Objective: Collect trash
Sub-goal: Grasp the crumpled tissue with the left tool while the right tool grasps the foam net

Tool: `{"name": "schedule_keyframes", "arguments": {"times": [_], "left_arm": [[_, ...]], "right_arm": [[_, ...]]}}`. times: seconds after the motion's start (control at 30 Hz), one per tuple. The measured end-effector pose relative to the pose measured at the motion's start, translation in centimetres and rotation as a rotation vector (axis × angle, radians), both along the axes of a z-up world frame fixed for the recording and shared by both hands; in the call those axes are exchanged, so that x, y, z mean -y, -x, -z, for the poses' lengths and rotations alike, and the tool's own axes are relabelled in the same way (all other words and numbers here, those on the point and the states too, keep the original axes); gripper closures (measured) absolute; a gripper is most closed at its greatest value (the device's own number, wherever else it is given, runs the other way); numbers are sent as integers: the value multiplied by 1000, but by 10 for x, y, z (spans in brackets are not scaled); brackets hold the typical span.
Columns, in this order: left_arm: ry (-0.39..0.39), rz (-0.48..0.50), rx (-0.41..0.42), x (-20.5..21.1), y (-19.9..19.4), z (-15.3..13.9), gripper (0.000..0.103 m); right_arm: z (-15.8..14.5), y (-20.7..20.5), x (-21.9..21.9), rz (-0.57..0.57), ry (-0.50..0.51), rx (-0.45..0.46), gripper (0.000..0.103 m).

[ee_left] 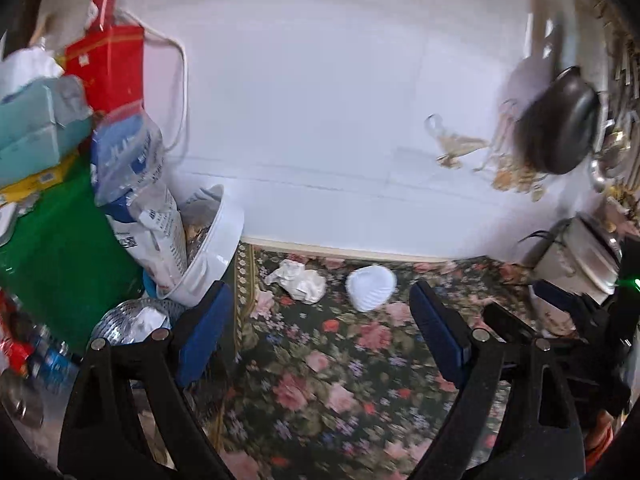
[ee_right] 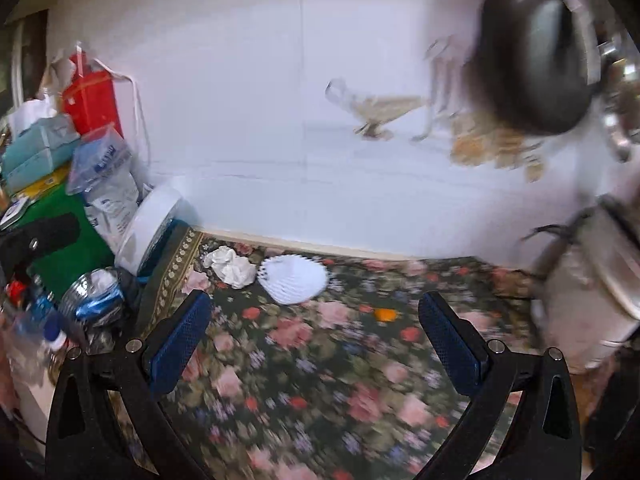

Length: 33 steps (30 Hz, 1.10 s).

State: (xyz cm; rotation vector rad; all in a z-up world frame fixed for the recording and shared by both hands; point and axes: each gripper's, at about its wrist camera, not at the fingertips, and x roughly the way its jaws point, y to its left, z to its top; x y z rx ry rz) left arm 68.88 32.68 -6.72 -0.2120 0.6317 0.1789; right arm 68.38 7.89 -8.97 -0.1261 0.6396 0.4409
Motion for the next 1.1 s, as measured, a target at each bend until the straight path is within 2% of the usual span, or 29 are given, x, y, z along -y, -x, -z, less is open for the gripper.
{"name": "schedule_keyframes", "arguments": {"times": [0.17,0.27,0.37,0.5,0.57,0.63,0.67,0.77,0.83,0.93,1.03,1.1], "left_arm": [[13,10,-74,-23,-37,37,13],[18,20,-100,-32,-52,53,13],[43,28,-126,-39,-65,67,13],[104,21,-176,-49,-86,89,13],[130,20,-200,-51,-98,102,17],[138,31,-219,-50,-109,111,19],[138,38,-229,-48,-116,118,21],[150,45,-265,-46,-135,135,27],[163,52,-285,-44,-147,147,32],[165,54,-322,-42,-168,164,37],[178,47,-348,-42,-187,181,37],[187,34,-371,-43,-199,191,42]], "right_arm": [[50,-66,-53,9,27,-113,2],[73,-99,-67,16,-6,-194,3],[98,-133,-79,59,-6,-272,9],[129,-162,-83,117,44,-366,33],[140,-169,-78,129,32,-407,39],[149,-173,-71,138,-11,-445,61],[152,-174,-66,133,-40,-465,67],[152,-172,-52,135,-120,-482,79],[147,-167,-44,135,-137,-478,89],[133,-151,-28,139,-158,-445,90],[115,-130,-11,154,-160,-394,90],[104,-126,2,162,-162,-371,90]]}}
